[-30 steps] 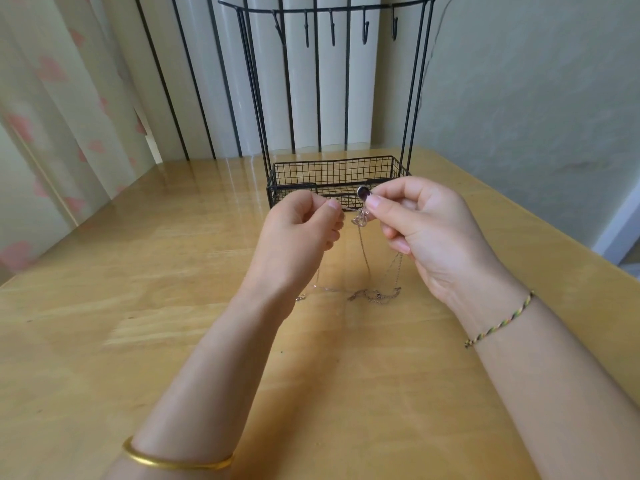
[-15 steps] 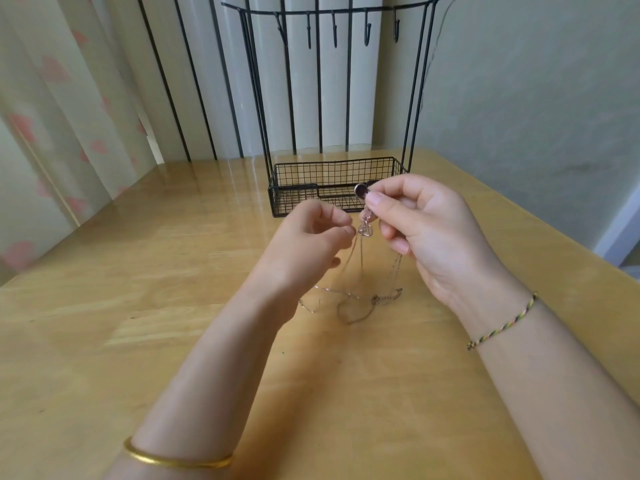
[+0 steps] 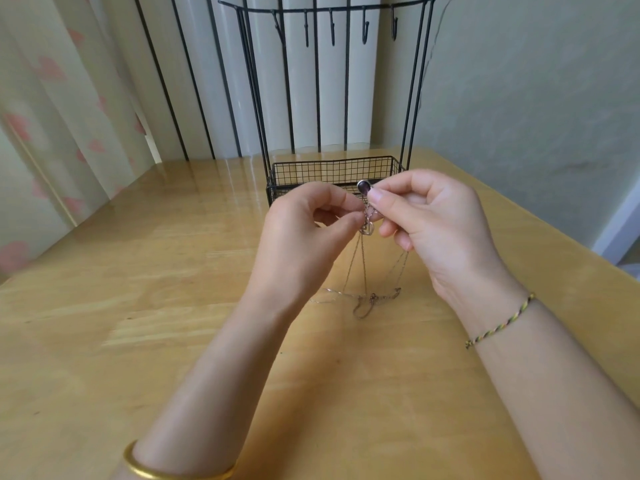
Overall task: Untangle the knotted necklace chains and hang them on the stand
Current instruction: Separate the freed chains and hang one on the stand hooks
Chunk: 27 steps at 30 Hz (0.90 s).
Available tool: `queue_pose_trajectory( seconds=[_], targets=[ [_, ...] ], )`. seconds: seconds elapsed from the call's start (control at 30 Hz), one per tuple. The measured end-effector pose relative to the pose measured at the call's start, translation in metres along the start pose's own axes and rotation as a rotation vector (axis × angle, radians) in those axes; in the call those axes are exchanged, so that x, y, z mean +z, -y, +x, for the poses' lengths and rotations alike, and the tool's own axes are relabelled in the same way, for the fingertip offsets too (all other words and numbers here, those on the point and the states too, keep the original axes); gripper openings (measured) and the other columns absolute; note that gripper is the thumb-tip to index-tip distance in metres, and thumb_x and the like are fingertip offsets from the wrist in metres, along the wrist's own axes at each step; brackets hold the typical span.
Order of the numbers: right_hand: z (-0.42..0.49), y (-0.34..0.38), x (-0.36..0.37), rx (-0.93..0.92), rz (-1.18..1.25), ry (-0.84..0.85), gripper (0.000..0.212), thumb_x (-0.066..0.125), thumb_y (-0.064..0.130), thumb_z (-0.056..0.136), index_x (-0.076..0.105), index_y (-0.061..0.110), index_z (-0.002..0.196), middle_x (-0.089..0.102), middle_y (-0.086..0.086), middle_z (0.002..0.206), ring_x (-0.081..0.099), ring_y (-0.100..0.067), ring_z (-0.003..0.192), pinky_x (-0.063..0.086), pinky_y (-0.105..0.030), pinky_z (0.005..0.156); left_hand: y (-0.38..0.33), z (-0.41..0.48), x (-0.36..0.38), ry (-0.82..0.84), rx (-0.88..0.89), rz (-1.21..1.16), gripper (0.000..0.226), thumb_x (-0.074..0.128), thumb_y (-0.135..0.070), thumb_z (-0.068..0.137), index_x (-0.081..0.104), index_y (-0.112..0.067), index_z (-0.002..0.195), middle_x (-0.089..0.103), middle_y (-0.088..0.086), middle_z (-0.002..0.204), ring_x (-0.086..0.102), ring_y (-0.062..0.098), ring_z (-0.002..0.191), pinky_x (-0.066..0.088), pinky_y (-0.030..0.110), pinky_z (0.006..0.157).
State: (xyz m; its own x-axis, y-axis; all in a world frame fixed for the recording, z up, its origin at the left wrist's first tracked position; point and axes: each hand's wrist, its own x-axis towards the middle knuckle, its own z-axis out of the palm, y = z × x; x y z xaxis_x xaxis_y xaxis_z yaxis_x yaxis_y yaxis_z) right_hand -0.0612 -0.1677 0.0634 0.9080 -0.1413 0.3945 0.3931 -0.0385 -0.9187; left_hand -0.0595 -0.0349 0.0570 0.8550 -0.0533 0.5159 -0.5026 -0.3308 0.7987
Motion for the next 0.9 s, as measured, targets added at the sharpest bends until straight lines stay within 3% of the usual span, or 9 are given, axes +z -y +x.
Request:
queue_pose_trajectory(
  seconds=[0.13, 0.27, 0.53, 0.73, 0.9],
  targets=[
    [0.000, -0.002, 0.001, -0.003, -0.033, -0.030, 0.003, 0.067, 0.004, 0.082, 0.066, 0.004, 0.079, 0.064, -0.007, 0.062, 0.053, -0.009, 0.045, 0.034, -0.010, 0.041, 0.004, -0.001, 0.003, -0.064, 0.155, 0.218, 0.007, 0.070, -0.011, 0.080, 0.070, -0.017, 0.083, 0.064, -0.007, 0.080, 0.056, 0.001, 0.069, 0.042, 0.010, 0.065],
    [0.001, -0.005, 0.003, -0.029, -0.137, -0.050, 0.009, 0.067, 0.007, 0.081, 0.067, 0.011, 0.073, 0.066, -0.005, 0.061, 0.057, -0.014, 0.047, 0.033, -0.011, 0.042, 0.009, -0.001, 0.004, -0.099, 0.343, 0.404, 0.003, 0.065, -0.011, 0.080, 0.065, -0.010, 0.077, 0.055, -0.003, 0.074, 0.052, 0.012, 0.072, 0.042, 0.021, 0.065],
    [-0.002, -0.005, 0.010, -0.064, -0.262, -0.035, 0.008, 0.067, 0.013, 0.082, 0.066, 0.014, 0.074, 0.070, -0.001, 0.066, 0.058, -0.009, 0.046, 0.042, -0.018, 0.051, 0.012, -0.001, 0.006, -0.155, 0.447, 0.592, 0.005, 0.058, -0.008, 0.074, 0.054, -0.007, 0.072, 0.048, -0.001, 0.072, 0.048, 0.024, 0.072, 0.040, 0.032, 0.062],
    [-0.002, -0.004, 0.009, -0.036, -0.224, -0.009, 0.009, 0.061, 0.013, 0.087, 0.062, 0.015, 0.078, 0.067, 0.000, 0.070, 0.062, -0.008, 0.052, 0.040, -0.018, 0.047, 0.012, 0.002, 0.001, -0.196, 0.305, 0.438, 0.005, 0.058, -0.012, 0.073, 0.054, -0.011, 0.072, 0.046, -0.006, 0.069, 0.047, 0.014, 0.070, 0.038, 0.024, 0.061],
    [-0.002, -0.001, 0.007, 0.091, -0.005, 0.030, 0.011, 0.055, 0.008, 0.091, 0.059, 0.012, 0.081, 0.067, -0.002, 0.076, 0.062, -0.008, 0.058, 0.048, -0.022, 0.050, 0.007, 0.003, 0.000, -0.137, 0.019, -0.001, 0.011, 0.058, -0.002, 0.077, 0.054, -0.009, 0.069, 0.049, -0.002, 0.063, 0.042, 0.007, 0.060, 0.036, 0.016, 0.055]
  ],
)
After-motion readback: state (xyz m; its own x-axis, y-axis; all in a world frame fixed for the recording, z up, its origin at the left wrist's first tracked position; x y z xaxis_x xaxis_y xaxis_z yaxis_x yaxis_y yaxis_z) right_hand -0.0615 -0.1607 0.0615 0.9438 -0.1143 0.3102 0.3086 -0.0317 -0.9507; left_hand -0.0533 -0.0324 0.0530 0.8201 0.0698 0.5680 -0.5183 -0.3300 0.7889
